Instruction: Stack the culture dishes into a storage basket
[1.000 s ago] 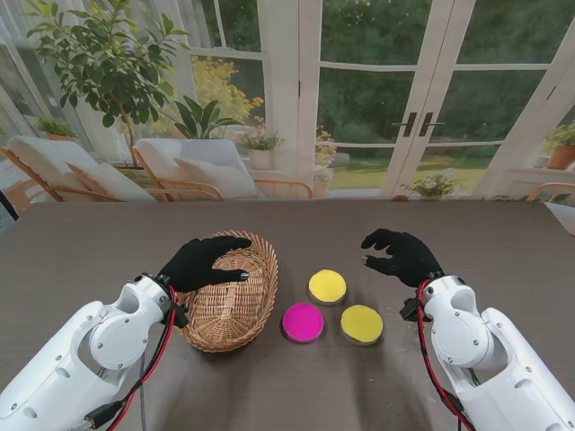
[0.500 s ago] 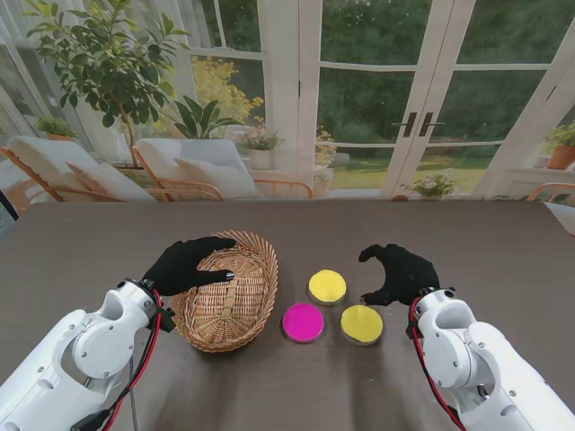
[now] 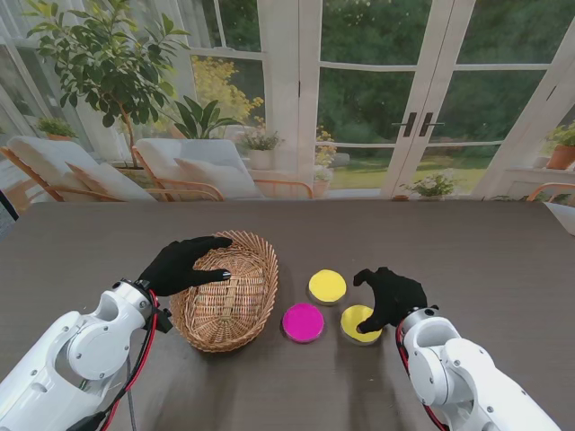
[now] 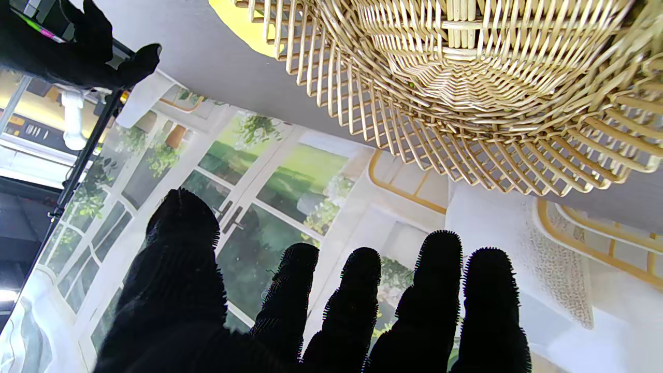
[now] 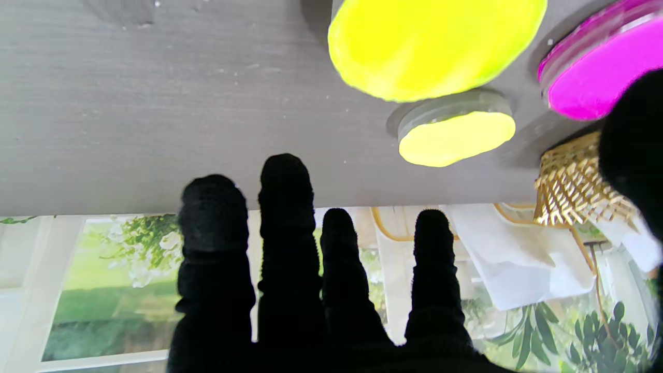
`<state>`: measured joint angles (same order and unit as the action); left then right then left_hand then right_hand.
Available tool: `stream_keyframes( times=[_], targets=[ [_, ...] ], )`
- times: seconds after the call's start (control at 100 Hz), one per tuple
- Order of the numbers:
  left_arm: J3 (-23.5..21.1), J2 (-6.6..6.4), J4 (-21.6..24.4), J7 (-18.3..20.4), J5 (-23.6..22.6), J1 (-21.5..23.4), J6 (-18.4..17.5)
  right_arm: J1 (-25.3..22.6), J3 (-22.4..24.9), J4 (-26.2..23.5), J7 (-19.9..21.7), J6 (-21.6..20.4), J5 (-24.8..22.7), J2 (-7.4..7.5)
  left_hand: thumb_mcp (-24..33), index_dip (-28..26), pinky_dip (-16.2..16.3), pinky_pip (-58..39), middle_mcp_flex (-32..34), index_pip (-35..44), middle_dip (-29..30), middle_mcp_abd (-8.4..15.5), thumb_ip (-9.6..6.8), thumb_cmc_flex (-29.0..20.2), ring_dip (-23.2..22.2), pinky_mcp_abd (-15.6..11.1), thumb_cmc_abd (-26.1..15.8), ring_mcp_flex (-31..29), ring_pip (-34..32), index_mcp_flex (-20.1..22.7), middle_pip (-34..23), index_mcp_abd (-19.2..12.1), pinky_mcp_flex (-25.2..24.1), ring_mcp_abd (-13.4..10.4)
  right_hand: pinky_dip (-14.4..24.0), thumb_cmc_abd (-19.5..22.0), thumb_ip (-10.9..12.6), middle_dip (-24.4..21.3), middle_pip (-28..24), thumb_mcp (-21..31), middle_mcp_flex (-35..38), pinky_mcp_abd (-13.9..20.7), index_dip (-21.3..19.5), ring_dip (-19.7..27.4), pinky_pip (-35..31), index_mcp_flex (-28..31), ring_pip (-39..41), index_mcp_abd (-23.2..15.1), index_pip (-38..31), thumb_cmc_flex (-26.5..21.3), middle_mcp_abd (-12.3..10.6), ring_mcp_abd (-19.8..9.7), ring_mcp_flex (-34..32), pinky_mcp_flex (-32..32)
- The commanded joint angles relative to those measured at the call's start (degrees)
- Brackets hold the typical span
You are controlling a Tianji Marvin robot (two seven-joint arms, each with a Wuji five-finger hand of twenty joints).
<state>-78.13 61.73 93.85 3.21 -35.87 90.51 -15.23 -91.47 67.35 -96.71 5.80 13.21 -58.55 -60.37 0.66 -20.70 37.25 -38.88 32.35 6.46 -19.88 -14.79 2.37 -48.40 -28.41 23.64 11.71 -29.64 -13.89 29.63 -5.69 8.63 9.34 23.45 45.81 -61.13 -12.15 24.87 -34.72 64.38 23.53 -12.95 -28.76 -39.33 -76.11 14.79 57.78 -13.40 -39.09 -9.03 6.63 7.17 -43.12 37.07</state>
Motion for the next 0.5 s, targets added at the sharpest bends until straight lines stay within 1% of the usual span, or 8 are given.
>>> stream_keyframes(
  times=[0.0,0.17,0.32,0.46,0.49],
  targets=[
    [-0.21,0.13,0.74,1.28,0.25,0.38,0.35,0.16,-0.94,1.13,1.58,0.02,-0.74,0.01,-0.86,0.1,1.24,1.16,0.1,-0.01,0.73,-0.04,-1.98,-1.1,0.68,1.16,-3.62,1.06,0.93,0.35,0.73,0.25,-0.92,0.7,2.43,-4.82,-1.55,0.93,-0.51,6.13,-2.7,1.46,-0.77,-0.95,-3.3,-2.31,1.42,-1.07,-0.54,1.77,0.44,-0.65,0.09,-8.31],
    [-0.6,0.1,1.44,1.68,0.44,0.85,0.91,1.57,-3.0,3.46,1.84,0.15,-1.74,0.25,-0.87,0.13,1.43,1.44,0.12,-0.09,0.75,-0.26,-1.99,-1.12,0.66,1.17,-3.64,1.0,0.93,0.19,0.74,0.24,-0.89,0.76,2.68,-4.82,-1.64,1.03,-0.88,6.35,-3.93,1.72,-1.21,-1.09,-3.51,-3.17,1.68,-0.87,-0.84,2.01,0.97,-0.95,-0.27,-7.91],
    [-0.78,0.06,1.74,1.94,0.52,1.04,1.07,2.86,-4.96,6.01,-0.26,1.16,-1.54,0.09,-0.93,0.12,1.63,1.56,0.18,-0.05,0.75,-0.22,-1.97,-0.99,0.65,1.09,-3.67,0.93,0.92,0.26,0.73,0.15,-0.82,0.71,3.03,-5.57,-1.65,1.08,-1.6,6.86,-4.26,1.76,-1.82,-1.39,-4.31,-3.62,2.75,-0.71,-1.69,1.81,1.31,-1.16,-1.48,-6.77],
    [-0.92,0.03,1.93,2.23,0.58,1.17,1.28,3.64,-5.78,7.44,-0.44,1.66,-1.28,0.11,-0.9,0.12,1.79,1.67,0.2,-0.06,0.75,-0.2,-1.98,-1.0,0.65,1.06,-3.72,0.94,0.93,0.26,0.73,0.08,-0.78,0.77,3.04,-5.11,-1.63,0.89,-1.71,6.82,-4.98,1.71,-2.07,-1.35,-4.34,-4.6,2.87,-0.89,-2.11,1.75,1.49,-0.96,-1.34,-6.83],
    [-0.94,0.03,1.96,2.28,0.62,1.19,1.33,3.77,-5.95,7.67,-0.35,1.72,-1.35,0.14,-0.91,0.11,1.81,1.72,0.21,-0.03,0.75,-0.23,-1.97,-0.98,0.66,1.05,-3.73,0.97,0.96,0.34,0.73,0.15,-0.81,0.79,3.07,-5.09,-1.63,0.87,-1.8,6.8,-5.07,1.74,-1.97,-1.34,-4.39,-5.65,2.9,-0.83,-1.77,1.78,1.54,-0.99,-1.33,-6.78]
  ],
)
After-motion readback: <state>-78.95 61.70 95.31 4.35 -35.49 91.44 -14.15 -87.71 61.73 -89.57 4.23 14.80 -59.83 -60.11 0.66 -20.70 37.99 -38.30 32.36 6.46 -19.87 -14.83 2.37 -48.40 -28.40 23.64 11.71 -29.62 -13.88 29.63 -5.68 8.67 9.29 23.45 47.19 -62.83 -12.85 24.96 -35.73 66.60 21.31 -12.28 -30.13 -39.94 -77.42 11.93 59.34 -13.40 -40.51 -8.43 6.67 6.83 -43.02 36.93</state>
